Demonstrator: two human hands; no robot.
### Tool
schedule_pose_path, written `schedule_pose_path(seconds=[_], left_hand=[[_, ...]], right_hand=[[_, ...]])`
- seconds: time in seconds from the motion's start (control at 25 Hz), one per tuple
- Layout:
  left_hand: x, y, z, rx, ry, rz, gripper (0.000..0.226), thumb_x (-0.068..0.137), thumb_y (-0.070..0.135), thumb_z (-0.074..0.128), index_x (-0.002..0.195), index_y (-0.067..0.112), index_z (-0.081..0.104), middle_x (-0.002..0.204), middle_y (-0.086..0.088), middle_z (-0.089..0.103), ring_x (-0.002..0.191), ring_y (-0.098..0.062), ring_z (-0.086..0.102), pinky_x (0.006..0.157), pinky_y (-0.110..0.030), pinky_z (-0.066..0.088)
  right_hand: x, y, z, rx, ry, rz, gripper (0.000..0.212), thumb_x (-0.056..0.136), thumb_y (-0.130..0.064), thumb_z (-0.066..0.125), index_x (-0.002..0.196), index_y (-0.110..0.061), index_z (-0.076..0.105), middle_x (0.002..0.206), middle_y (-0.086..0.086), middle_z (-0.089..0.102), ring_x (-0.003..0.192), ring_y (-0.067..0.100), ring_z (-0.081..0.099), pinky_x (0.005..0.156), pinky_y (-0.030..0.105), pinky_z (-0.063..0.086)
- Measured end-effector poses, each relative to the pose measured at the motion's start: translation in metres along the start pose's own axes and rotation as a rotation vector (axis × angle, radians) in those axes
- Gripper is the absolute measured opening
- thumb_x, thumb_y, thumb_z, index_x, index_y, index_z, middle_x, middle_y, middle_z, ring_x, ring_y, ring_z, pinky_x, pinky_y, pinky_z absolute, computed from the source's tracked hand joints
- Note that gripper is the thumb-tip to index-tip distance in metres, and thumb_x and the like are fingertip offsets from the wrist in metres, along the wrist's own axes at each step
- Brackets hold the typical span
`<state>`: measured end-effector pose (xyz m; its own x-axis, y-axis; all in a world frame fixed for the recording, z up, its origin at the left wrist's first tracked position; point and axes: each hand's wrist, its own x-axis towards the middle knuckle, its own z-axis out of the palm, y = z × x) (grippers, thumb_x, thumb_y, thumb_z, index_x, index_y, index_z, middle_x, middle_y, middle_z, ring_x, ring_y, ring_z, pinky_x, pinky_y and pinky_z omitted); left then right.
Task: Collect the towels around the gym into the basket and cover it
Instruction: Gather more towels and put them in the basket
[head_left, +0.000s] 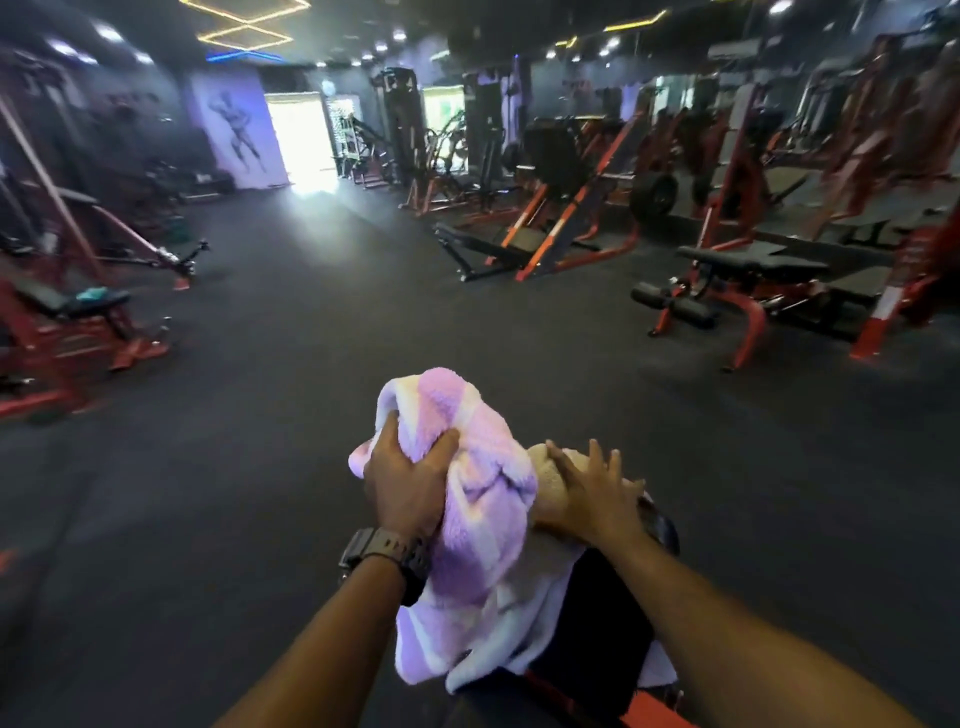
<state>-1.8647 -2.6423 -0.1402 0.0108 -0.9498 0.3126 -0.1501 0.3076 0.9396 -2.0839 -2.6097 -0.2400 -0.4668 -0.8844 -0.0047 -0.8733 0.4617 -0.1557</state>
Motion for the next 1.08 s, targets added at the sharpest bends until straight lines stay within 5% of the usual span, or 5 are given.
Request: schedule_pose_path(seconds=[0.32, 0.52, 0.68, 0.92, 1.08], left_hand=[[0.021, 0.043, 0.016, -0.046, 0.115, 0.006, 0.042, 0.072, 0.033, 0.066, 0.11, 0.014, 0.064, 0.09, 0.006, 0.068, 0.082, -0.005, 0.061, 0.071, -0.023, 0.045], [0.032, 0.089, -0.035, -0.042, 0.227, 0.073, 0.044, 0.071, 0.033, 0.068, 0.112, 0.015, 0.066, 0.091, 0.009, 0.07, 0.081, 0.001, 0.063, 0.078, -0.024, 0.049], [0.026, 0.133, -0.124, 0.013, 0.374, 0.173, 0.032, 0.07, 0.03, 0.072, 0.101, 0.02, 0.068, 0.084, 0.015, 0.069, 0.078, -0.004, 0.063, 0.083, -0.029, 0.052], [-0.048, 0.19, -0.303, 0.155, 0.62, 0.277, 0.031, 0.065, 0.028, 0.073, 0.095, 0.021, 0.07, 0.081, 0.012, 0.07, 0.07, 0.003, 0.063, 0.071, -0.018, 0.051], [-0.152, 0.218, -0.444, 0.297, 0.863, 0.259, 0.026, 0.059, 0.041, 0.072, 0.083, 0.03, 0.069, 0.081, 0.009, 0.071, 0.076, -0.013, 0.063, 0.081, -0.037, 0.056]], right_hand=[[0.017, 0.022, -0.032, 0.152, 0.16, -0.241, 0.046, 0.08, -0.034, 0.061, 0.125, -0.036, 0.054, 0.124, -0.001, 0.068, 0.112, 0.032, 0.065, 0.081, 0.036, 0.05], [0.025, -0.034, -0.133, 0.488, 0.341, -0.398, 0.033, 0.074, -0.039, 0.058, 0.103, -0.027, 0.065, 0.102, 0.005, 0.076, 0.098, 0.036, 0.069, 0.071, 0.036, 0.05], [-0.01, -0.132, -0.212, 0.723, 0.42, -0.632, 0.044, 0.064, -0.057, 0.056, 0.087, -0.022, 0.071, 0.086, 0.003, 0.077, 0.088, 0.029, 0.072, 0.067, 0.034, 0.051], [-0.116, -0.276, -0.268, 0.841, 0.397, -0.933, 0.036, 0.067, -0.048, 0.073, 0.089, -0.019, 0.077, 0.087, 0.005, 0.078, 0.083, 0.024, 0.072, 0.064, 0.025, 0.043], [-0.234, -0.38, -0.269, 0.935, 0.322, -1.128, 0.035, 0.065, -0.048, 0.071, 0.085, -0.02, 0.075, 0.082, 0.003, 0.077, 0.076, 0.019, 0.069, 0.065, 0.024, 0.039]])
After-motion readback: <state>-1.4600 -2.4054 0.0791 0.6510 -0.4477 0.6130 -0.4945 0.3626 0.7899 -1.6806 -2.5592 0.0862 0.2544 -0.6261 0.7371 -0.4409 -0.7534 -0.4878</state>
